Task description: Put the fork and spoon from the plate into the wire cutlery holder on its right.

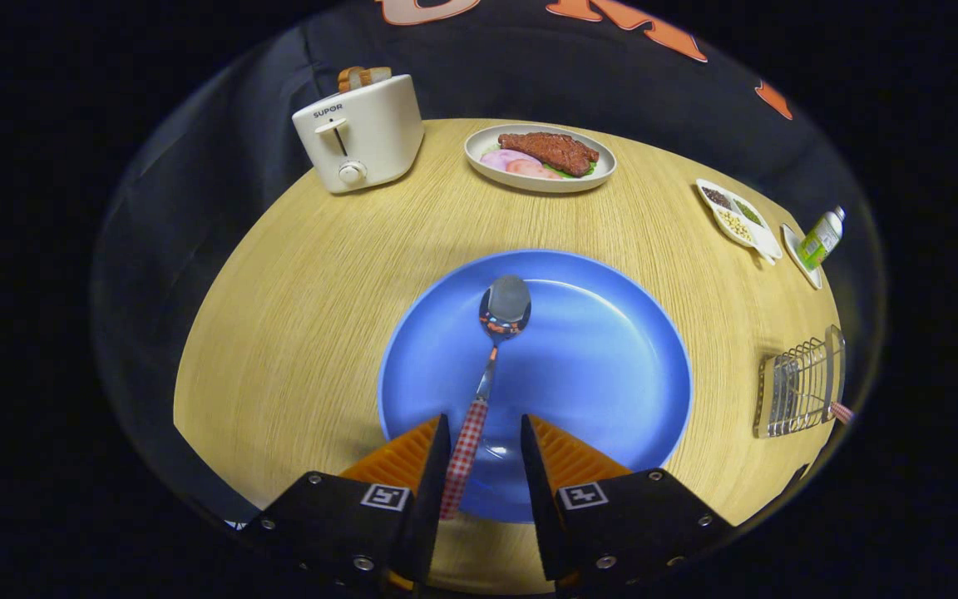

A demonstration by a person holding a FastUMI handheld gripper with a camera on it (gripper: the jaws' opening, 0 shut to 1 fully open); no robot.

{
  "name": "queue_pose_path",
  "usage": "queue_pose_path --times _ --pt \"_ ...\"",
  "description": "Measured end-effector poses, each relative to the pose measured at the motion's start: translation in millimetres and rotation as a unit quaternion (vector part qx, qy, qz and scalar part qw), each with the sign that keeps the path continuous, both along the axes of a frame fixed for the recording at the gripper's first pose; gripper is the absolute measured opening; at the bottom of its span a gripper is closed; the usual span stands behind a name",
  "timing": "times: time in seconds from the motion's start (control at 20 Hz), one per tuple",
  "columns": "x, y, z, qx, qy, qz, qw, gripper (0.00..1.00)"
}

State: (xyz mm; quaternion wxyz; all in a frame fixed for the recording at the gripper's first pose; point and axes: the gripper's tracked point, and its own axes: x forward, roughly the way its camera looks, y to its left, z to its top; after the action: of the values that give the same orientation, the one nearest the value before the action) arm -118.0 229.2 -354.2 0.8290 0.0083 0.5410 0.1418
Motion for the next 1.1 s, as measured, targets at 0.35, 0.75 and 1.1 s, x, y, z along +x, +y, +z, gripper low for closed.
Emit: queue_pose_path --times 0.35,0.75,1.1 --pt "2.8 -12.7 -5.9 0.009 -0.005 -0.026 1.000 0.10" --pt "11.7 -56.2 27.9 0.020 -0.038 -0.032 0.999 0.08" --pt "15.1 -144.2 56.1 -0.015 -0.053 -0.070 0.996 0.08"
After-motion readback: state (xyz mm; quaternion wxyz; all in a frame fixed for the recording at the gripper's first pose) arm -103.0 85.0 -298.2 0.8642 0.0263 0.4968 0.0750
